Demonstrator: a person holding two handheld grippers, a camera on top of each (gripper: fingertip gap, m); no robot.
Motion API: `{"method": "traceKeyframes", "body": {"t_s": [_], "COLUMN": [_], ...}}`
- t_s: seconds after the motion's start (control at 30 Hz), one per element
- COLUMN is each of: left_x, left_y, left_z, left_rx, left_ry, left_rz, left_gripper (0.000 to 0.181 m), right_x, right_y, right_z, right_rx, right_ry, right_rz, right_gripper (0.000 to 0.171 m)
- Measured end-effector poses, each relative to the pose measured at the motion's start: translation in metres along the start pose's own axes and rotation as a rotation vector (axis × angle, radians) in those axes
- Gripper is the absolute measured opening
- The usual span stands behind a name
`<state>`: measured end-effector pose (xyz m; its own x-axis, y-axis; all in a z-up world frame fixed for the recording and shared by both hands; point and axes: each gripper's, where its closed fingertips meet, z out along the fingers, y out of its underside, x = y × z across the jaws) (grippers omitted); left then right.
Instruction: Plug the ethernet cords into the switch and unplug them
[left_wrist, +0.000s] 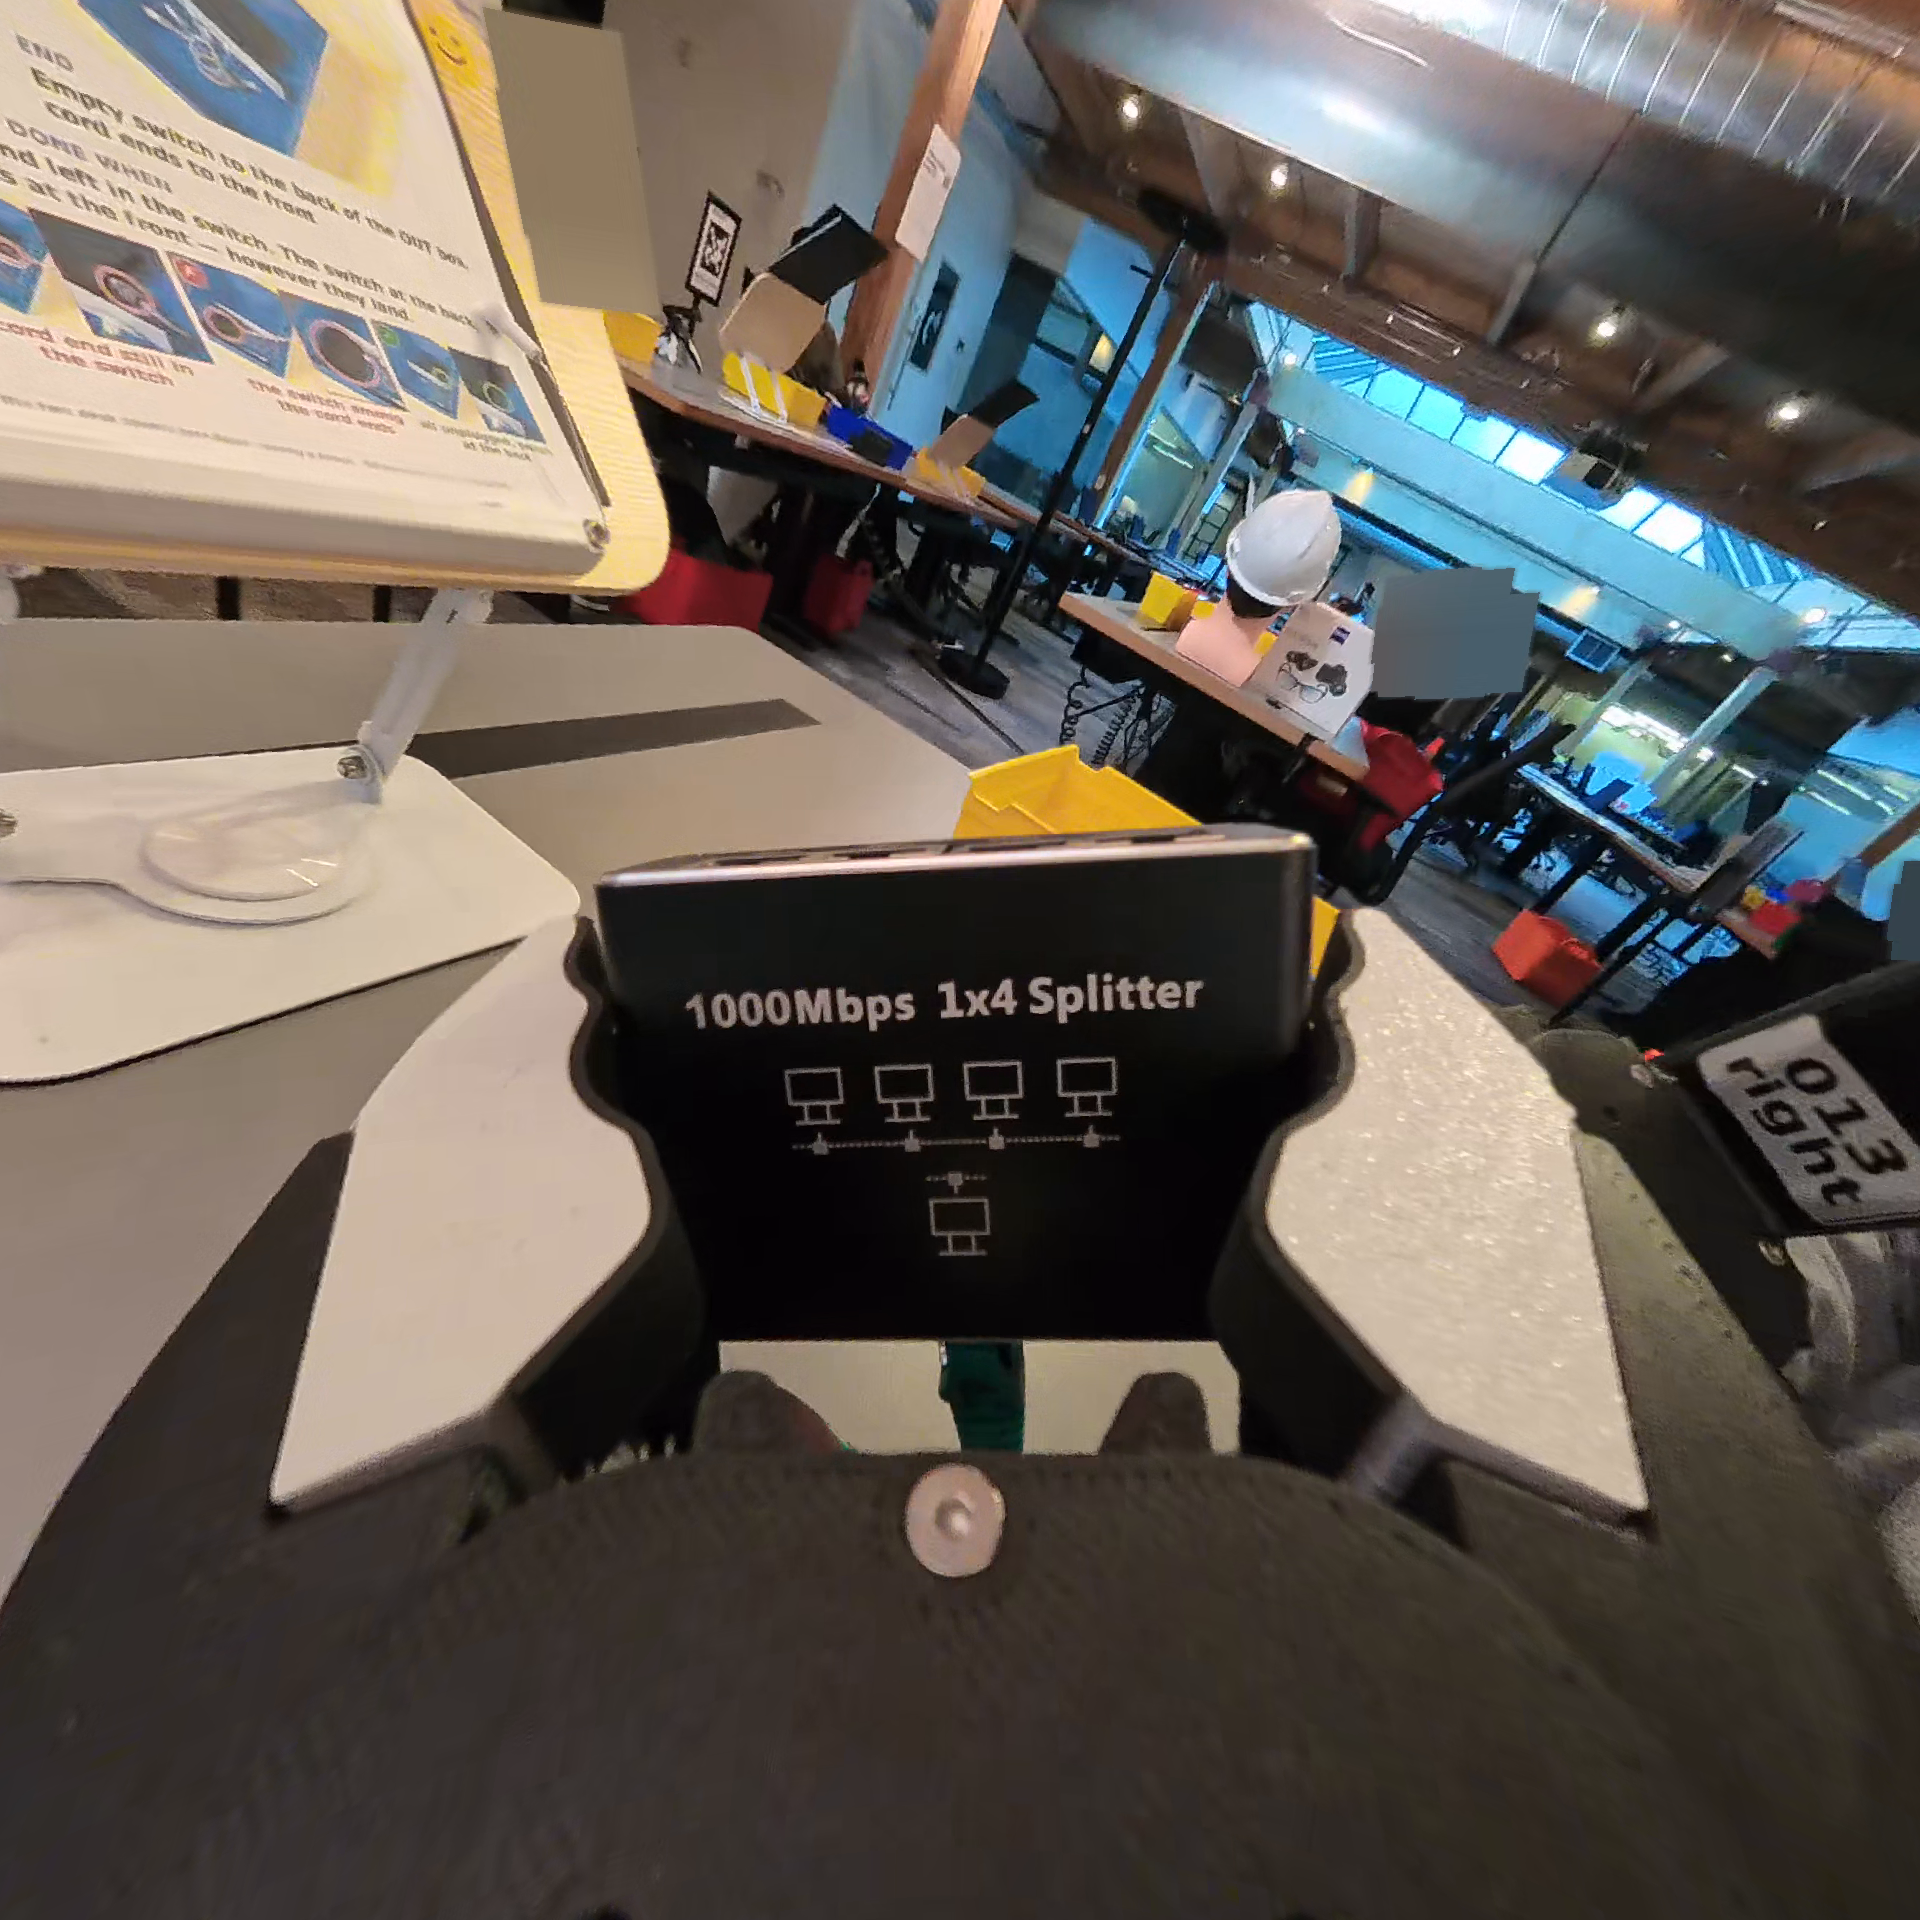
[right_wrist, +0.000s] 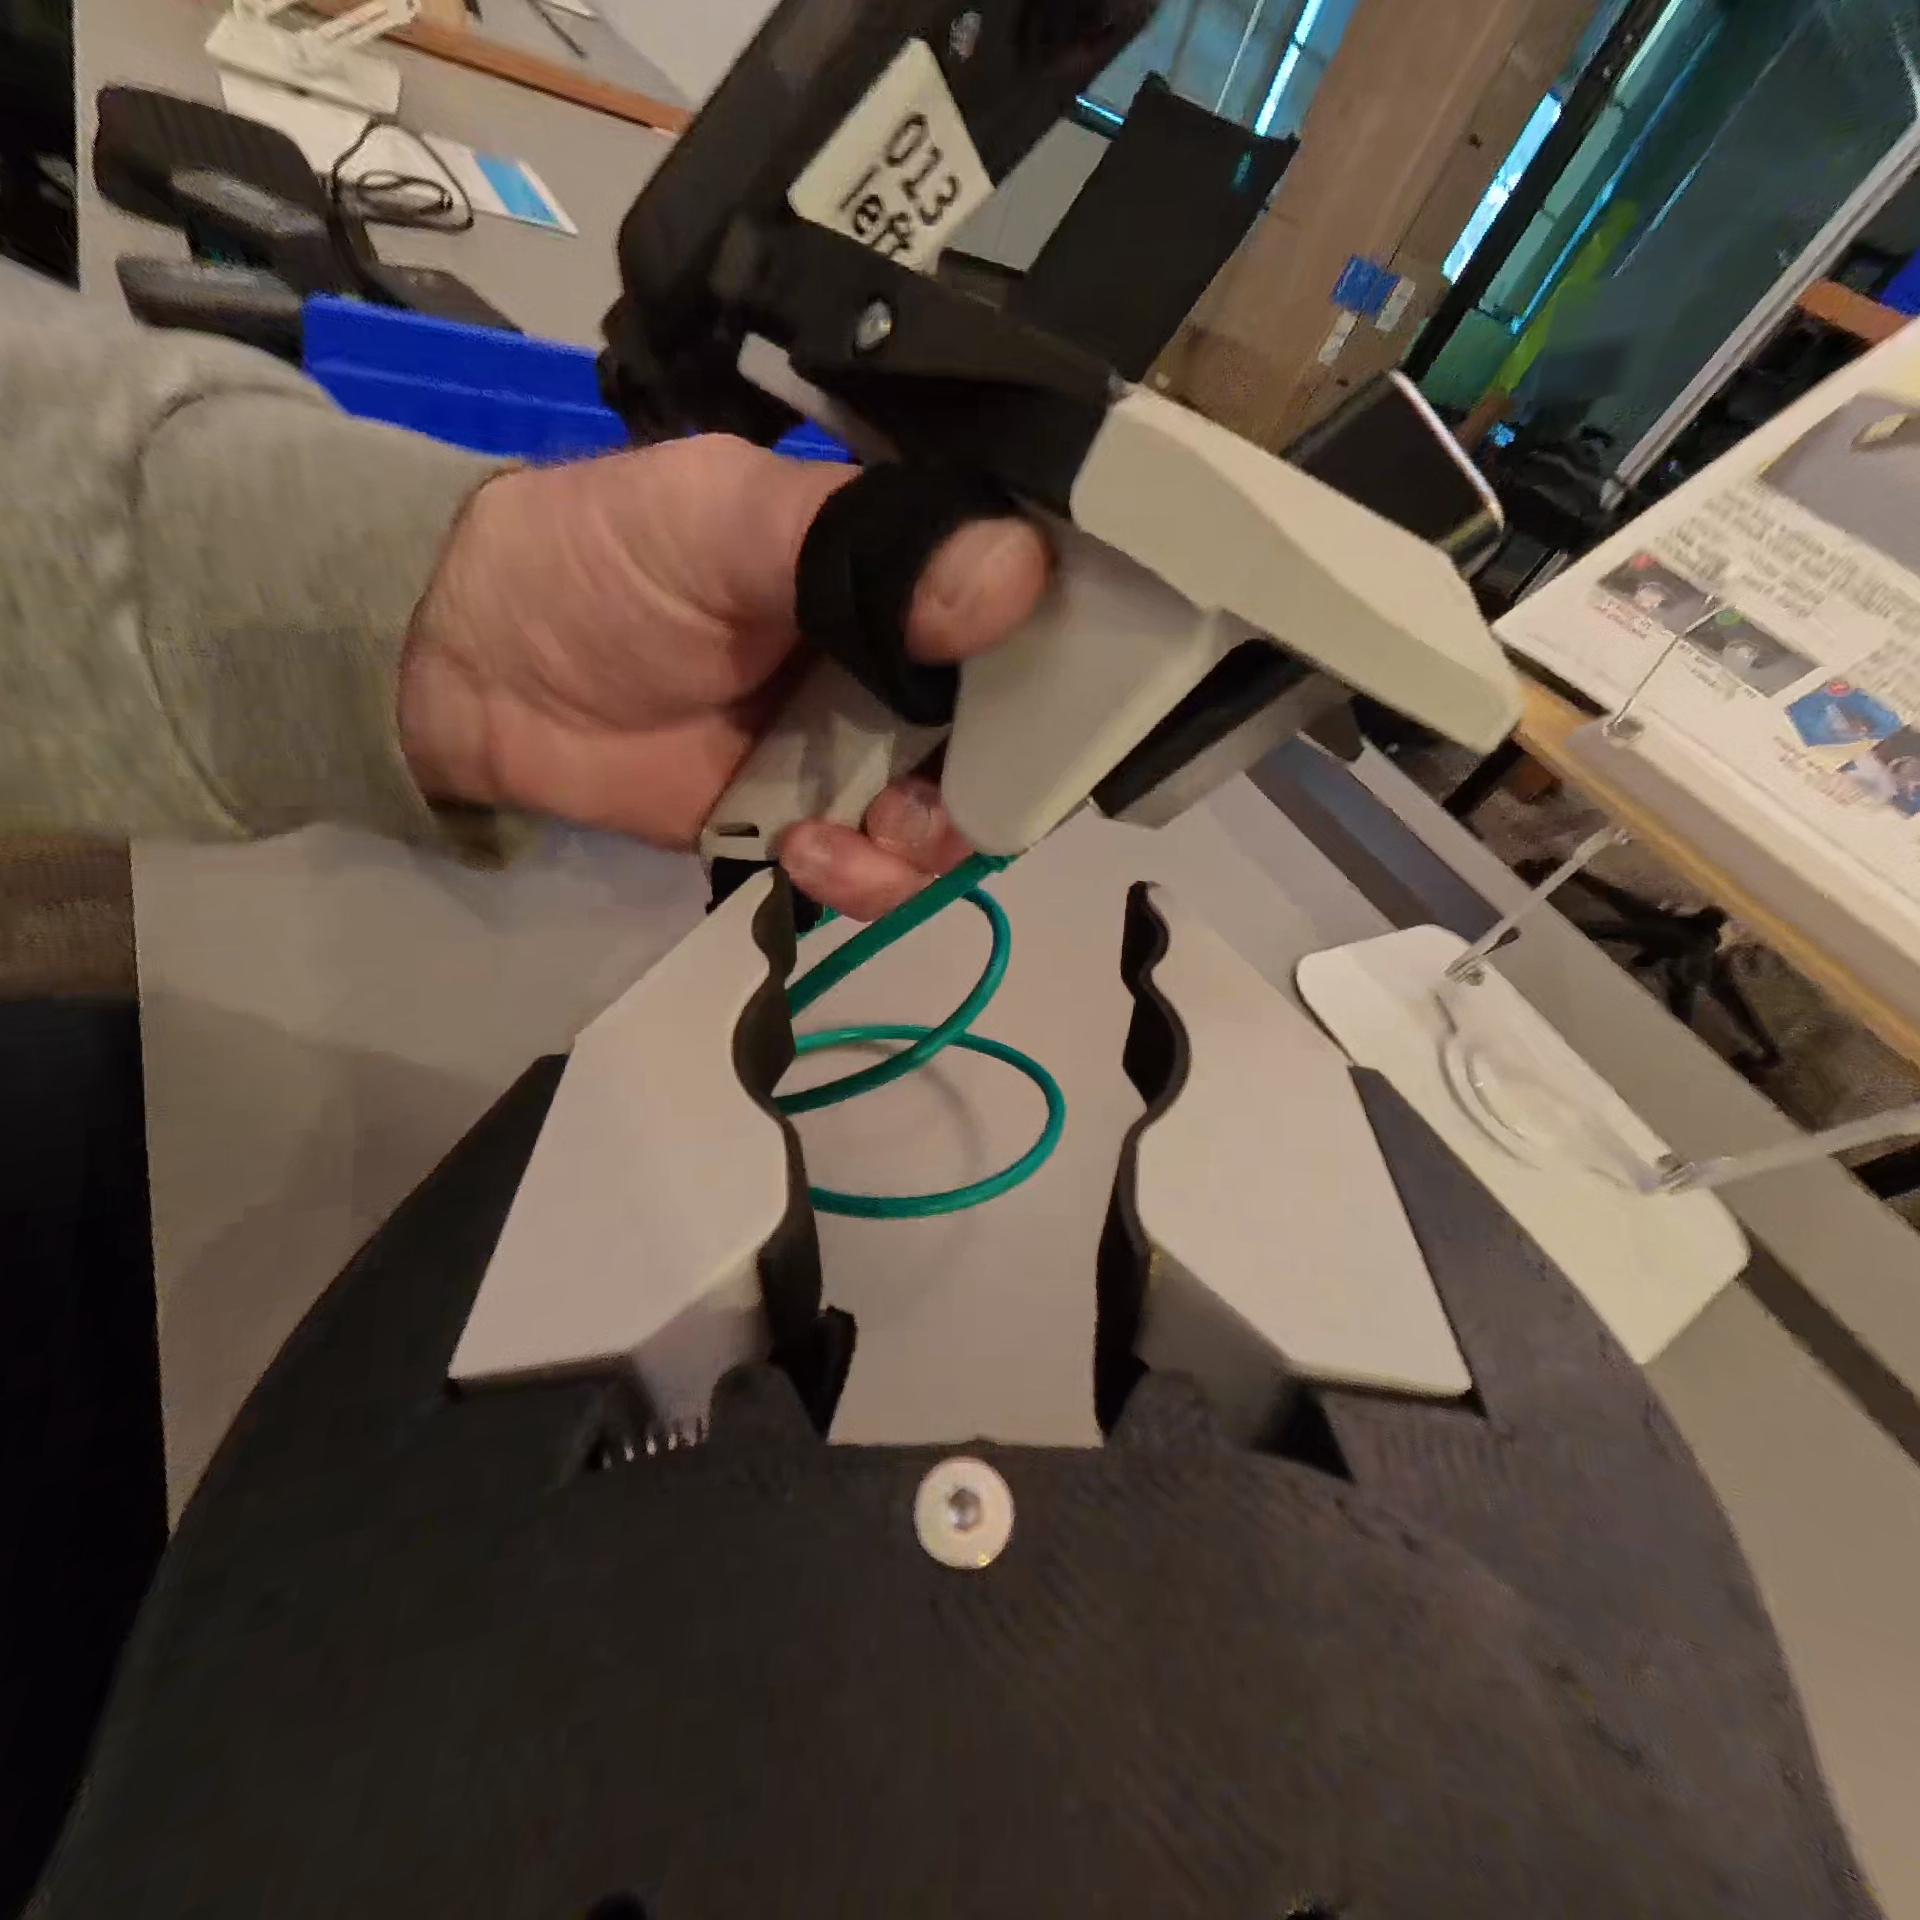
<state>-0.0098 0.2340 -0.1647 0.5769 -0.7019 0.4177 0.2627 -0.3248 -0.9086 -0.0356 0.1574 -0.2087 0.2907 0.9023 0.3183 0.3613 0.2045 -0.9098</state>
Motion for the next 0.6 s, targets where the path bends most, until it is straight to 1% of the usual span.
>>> {"method": "traceKeyframes", "body": {"t_s": [0.07, 0.13, 0.27, 0.33, 0.37, 0.4, 0.53, 0.6], "left_x": [-0.003, 0.0, 0.005, 0.006, 0.004, 0.005, 0.008, 0.008], "left_y": [-0.005, -0.01, -0.015, -0.016, -0.018, -0.021, -0.028, -0.033], "left_z": [-0.003, -0.004, -0.003, -0.003, -0.004, -0.006, -0.01, -0.013], "left_rx": [0.012, 0.012, 0.001, -0.015, -0.01, 0.003, 0.013, 0.027], "left_ry": [-0.006, 0.005, -0.012, -0.023, -0.036, -0.034, -0.034, -0.024], "left_rz": [0.008, 0.032, 0.087, 0.133, 0.141, 0.134, 0.158, 0.155], "left_gripper": [0.125, 0.126, 0.124, 0.125, 0.125, 0.125, 0.125, 0.125], "right_x": [0.003, 0.001, -0.002, -0.004, -0.004, -0.006, 0.003, 0.015], "right_y": [0.007, 0.015, 0.018, 0.016, 0.015, 0.013, 0.012, 0.013], "right_z": [0.012, 0.022, 0.035, 0.041, 0.043, 0.044, 0.042, 0.036], "right_rx": [-0.03, -0.056, -0.051, -0.041, -0.037, -0.025, -0.003, 0.0], "right_ry": [-0.011, -0.051, -0.074, -0.084, -0.085, -0.096, -0.093, -0.092], "right_rz": [0.079, 0.134, 0.148, 0.135, 0.129, 0.124, 0.146, 0.164], "right_gripper": [0.057, 0.057, 0.052, 0.044, 0.033, 0.014, 0.005, 0.001]}}
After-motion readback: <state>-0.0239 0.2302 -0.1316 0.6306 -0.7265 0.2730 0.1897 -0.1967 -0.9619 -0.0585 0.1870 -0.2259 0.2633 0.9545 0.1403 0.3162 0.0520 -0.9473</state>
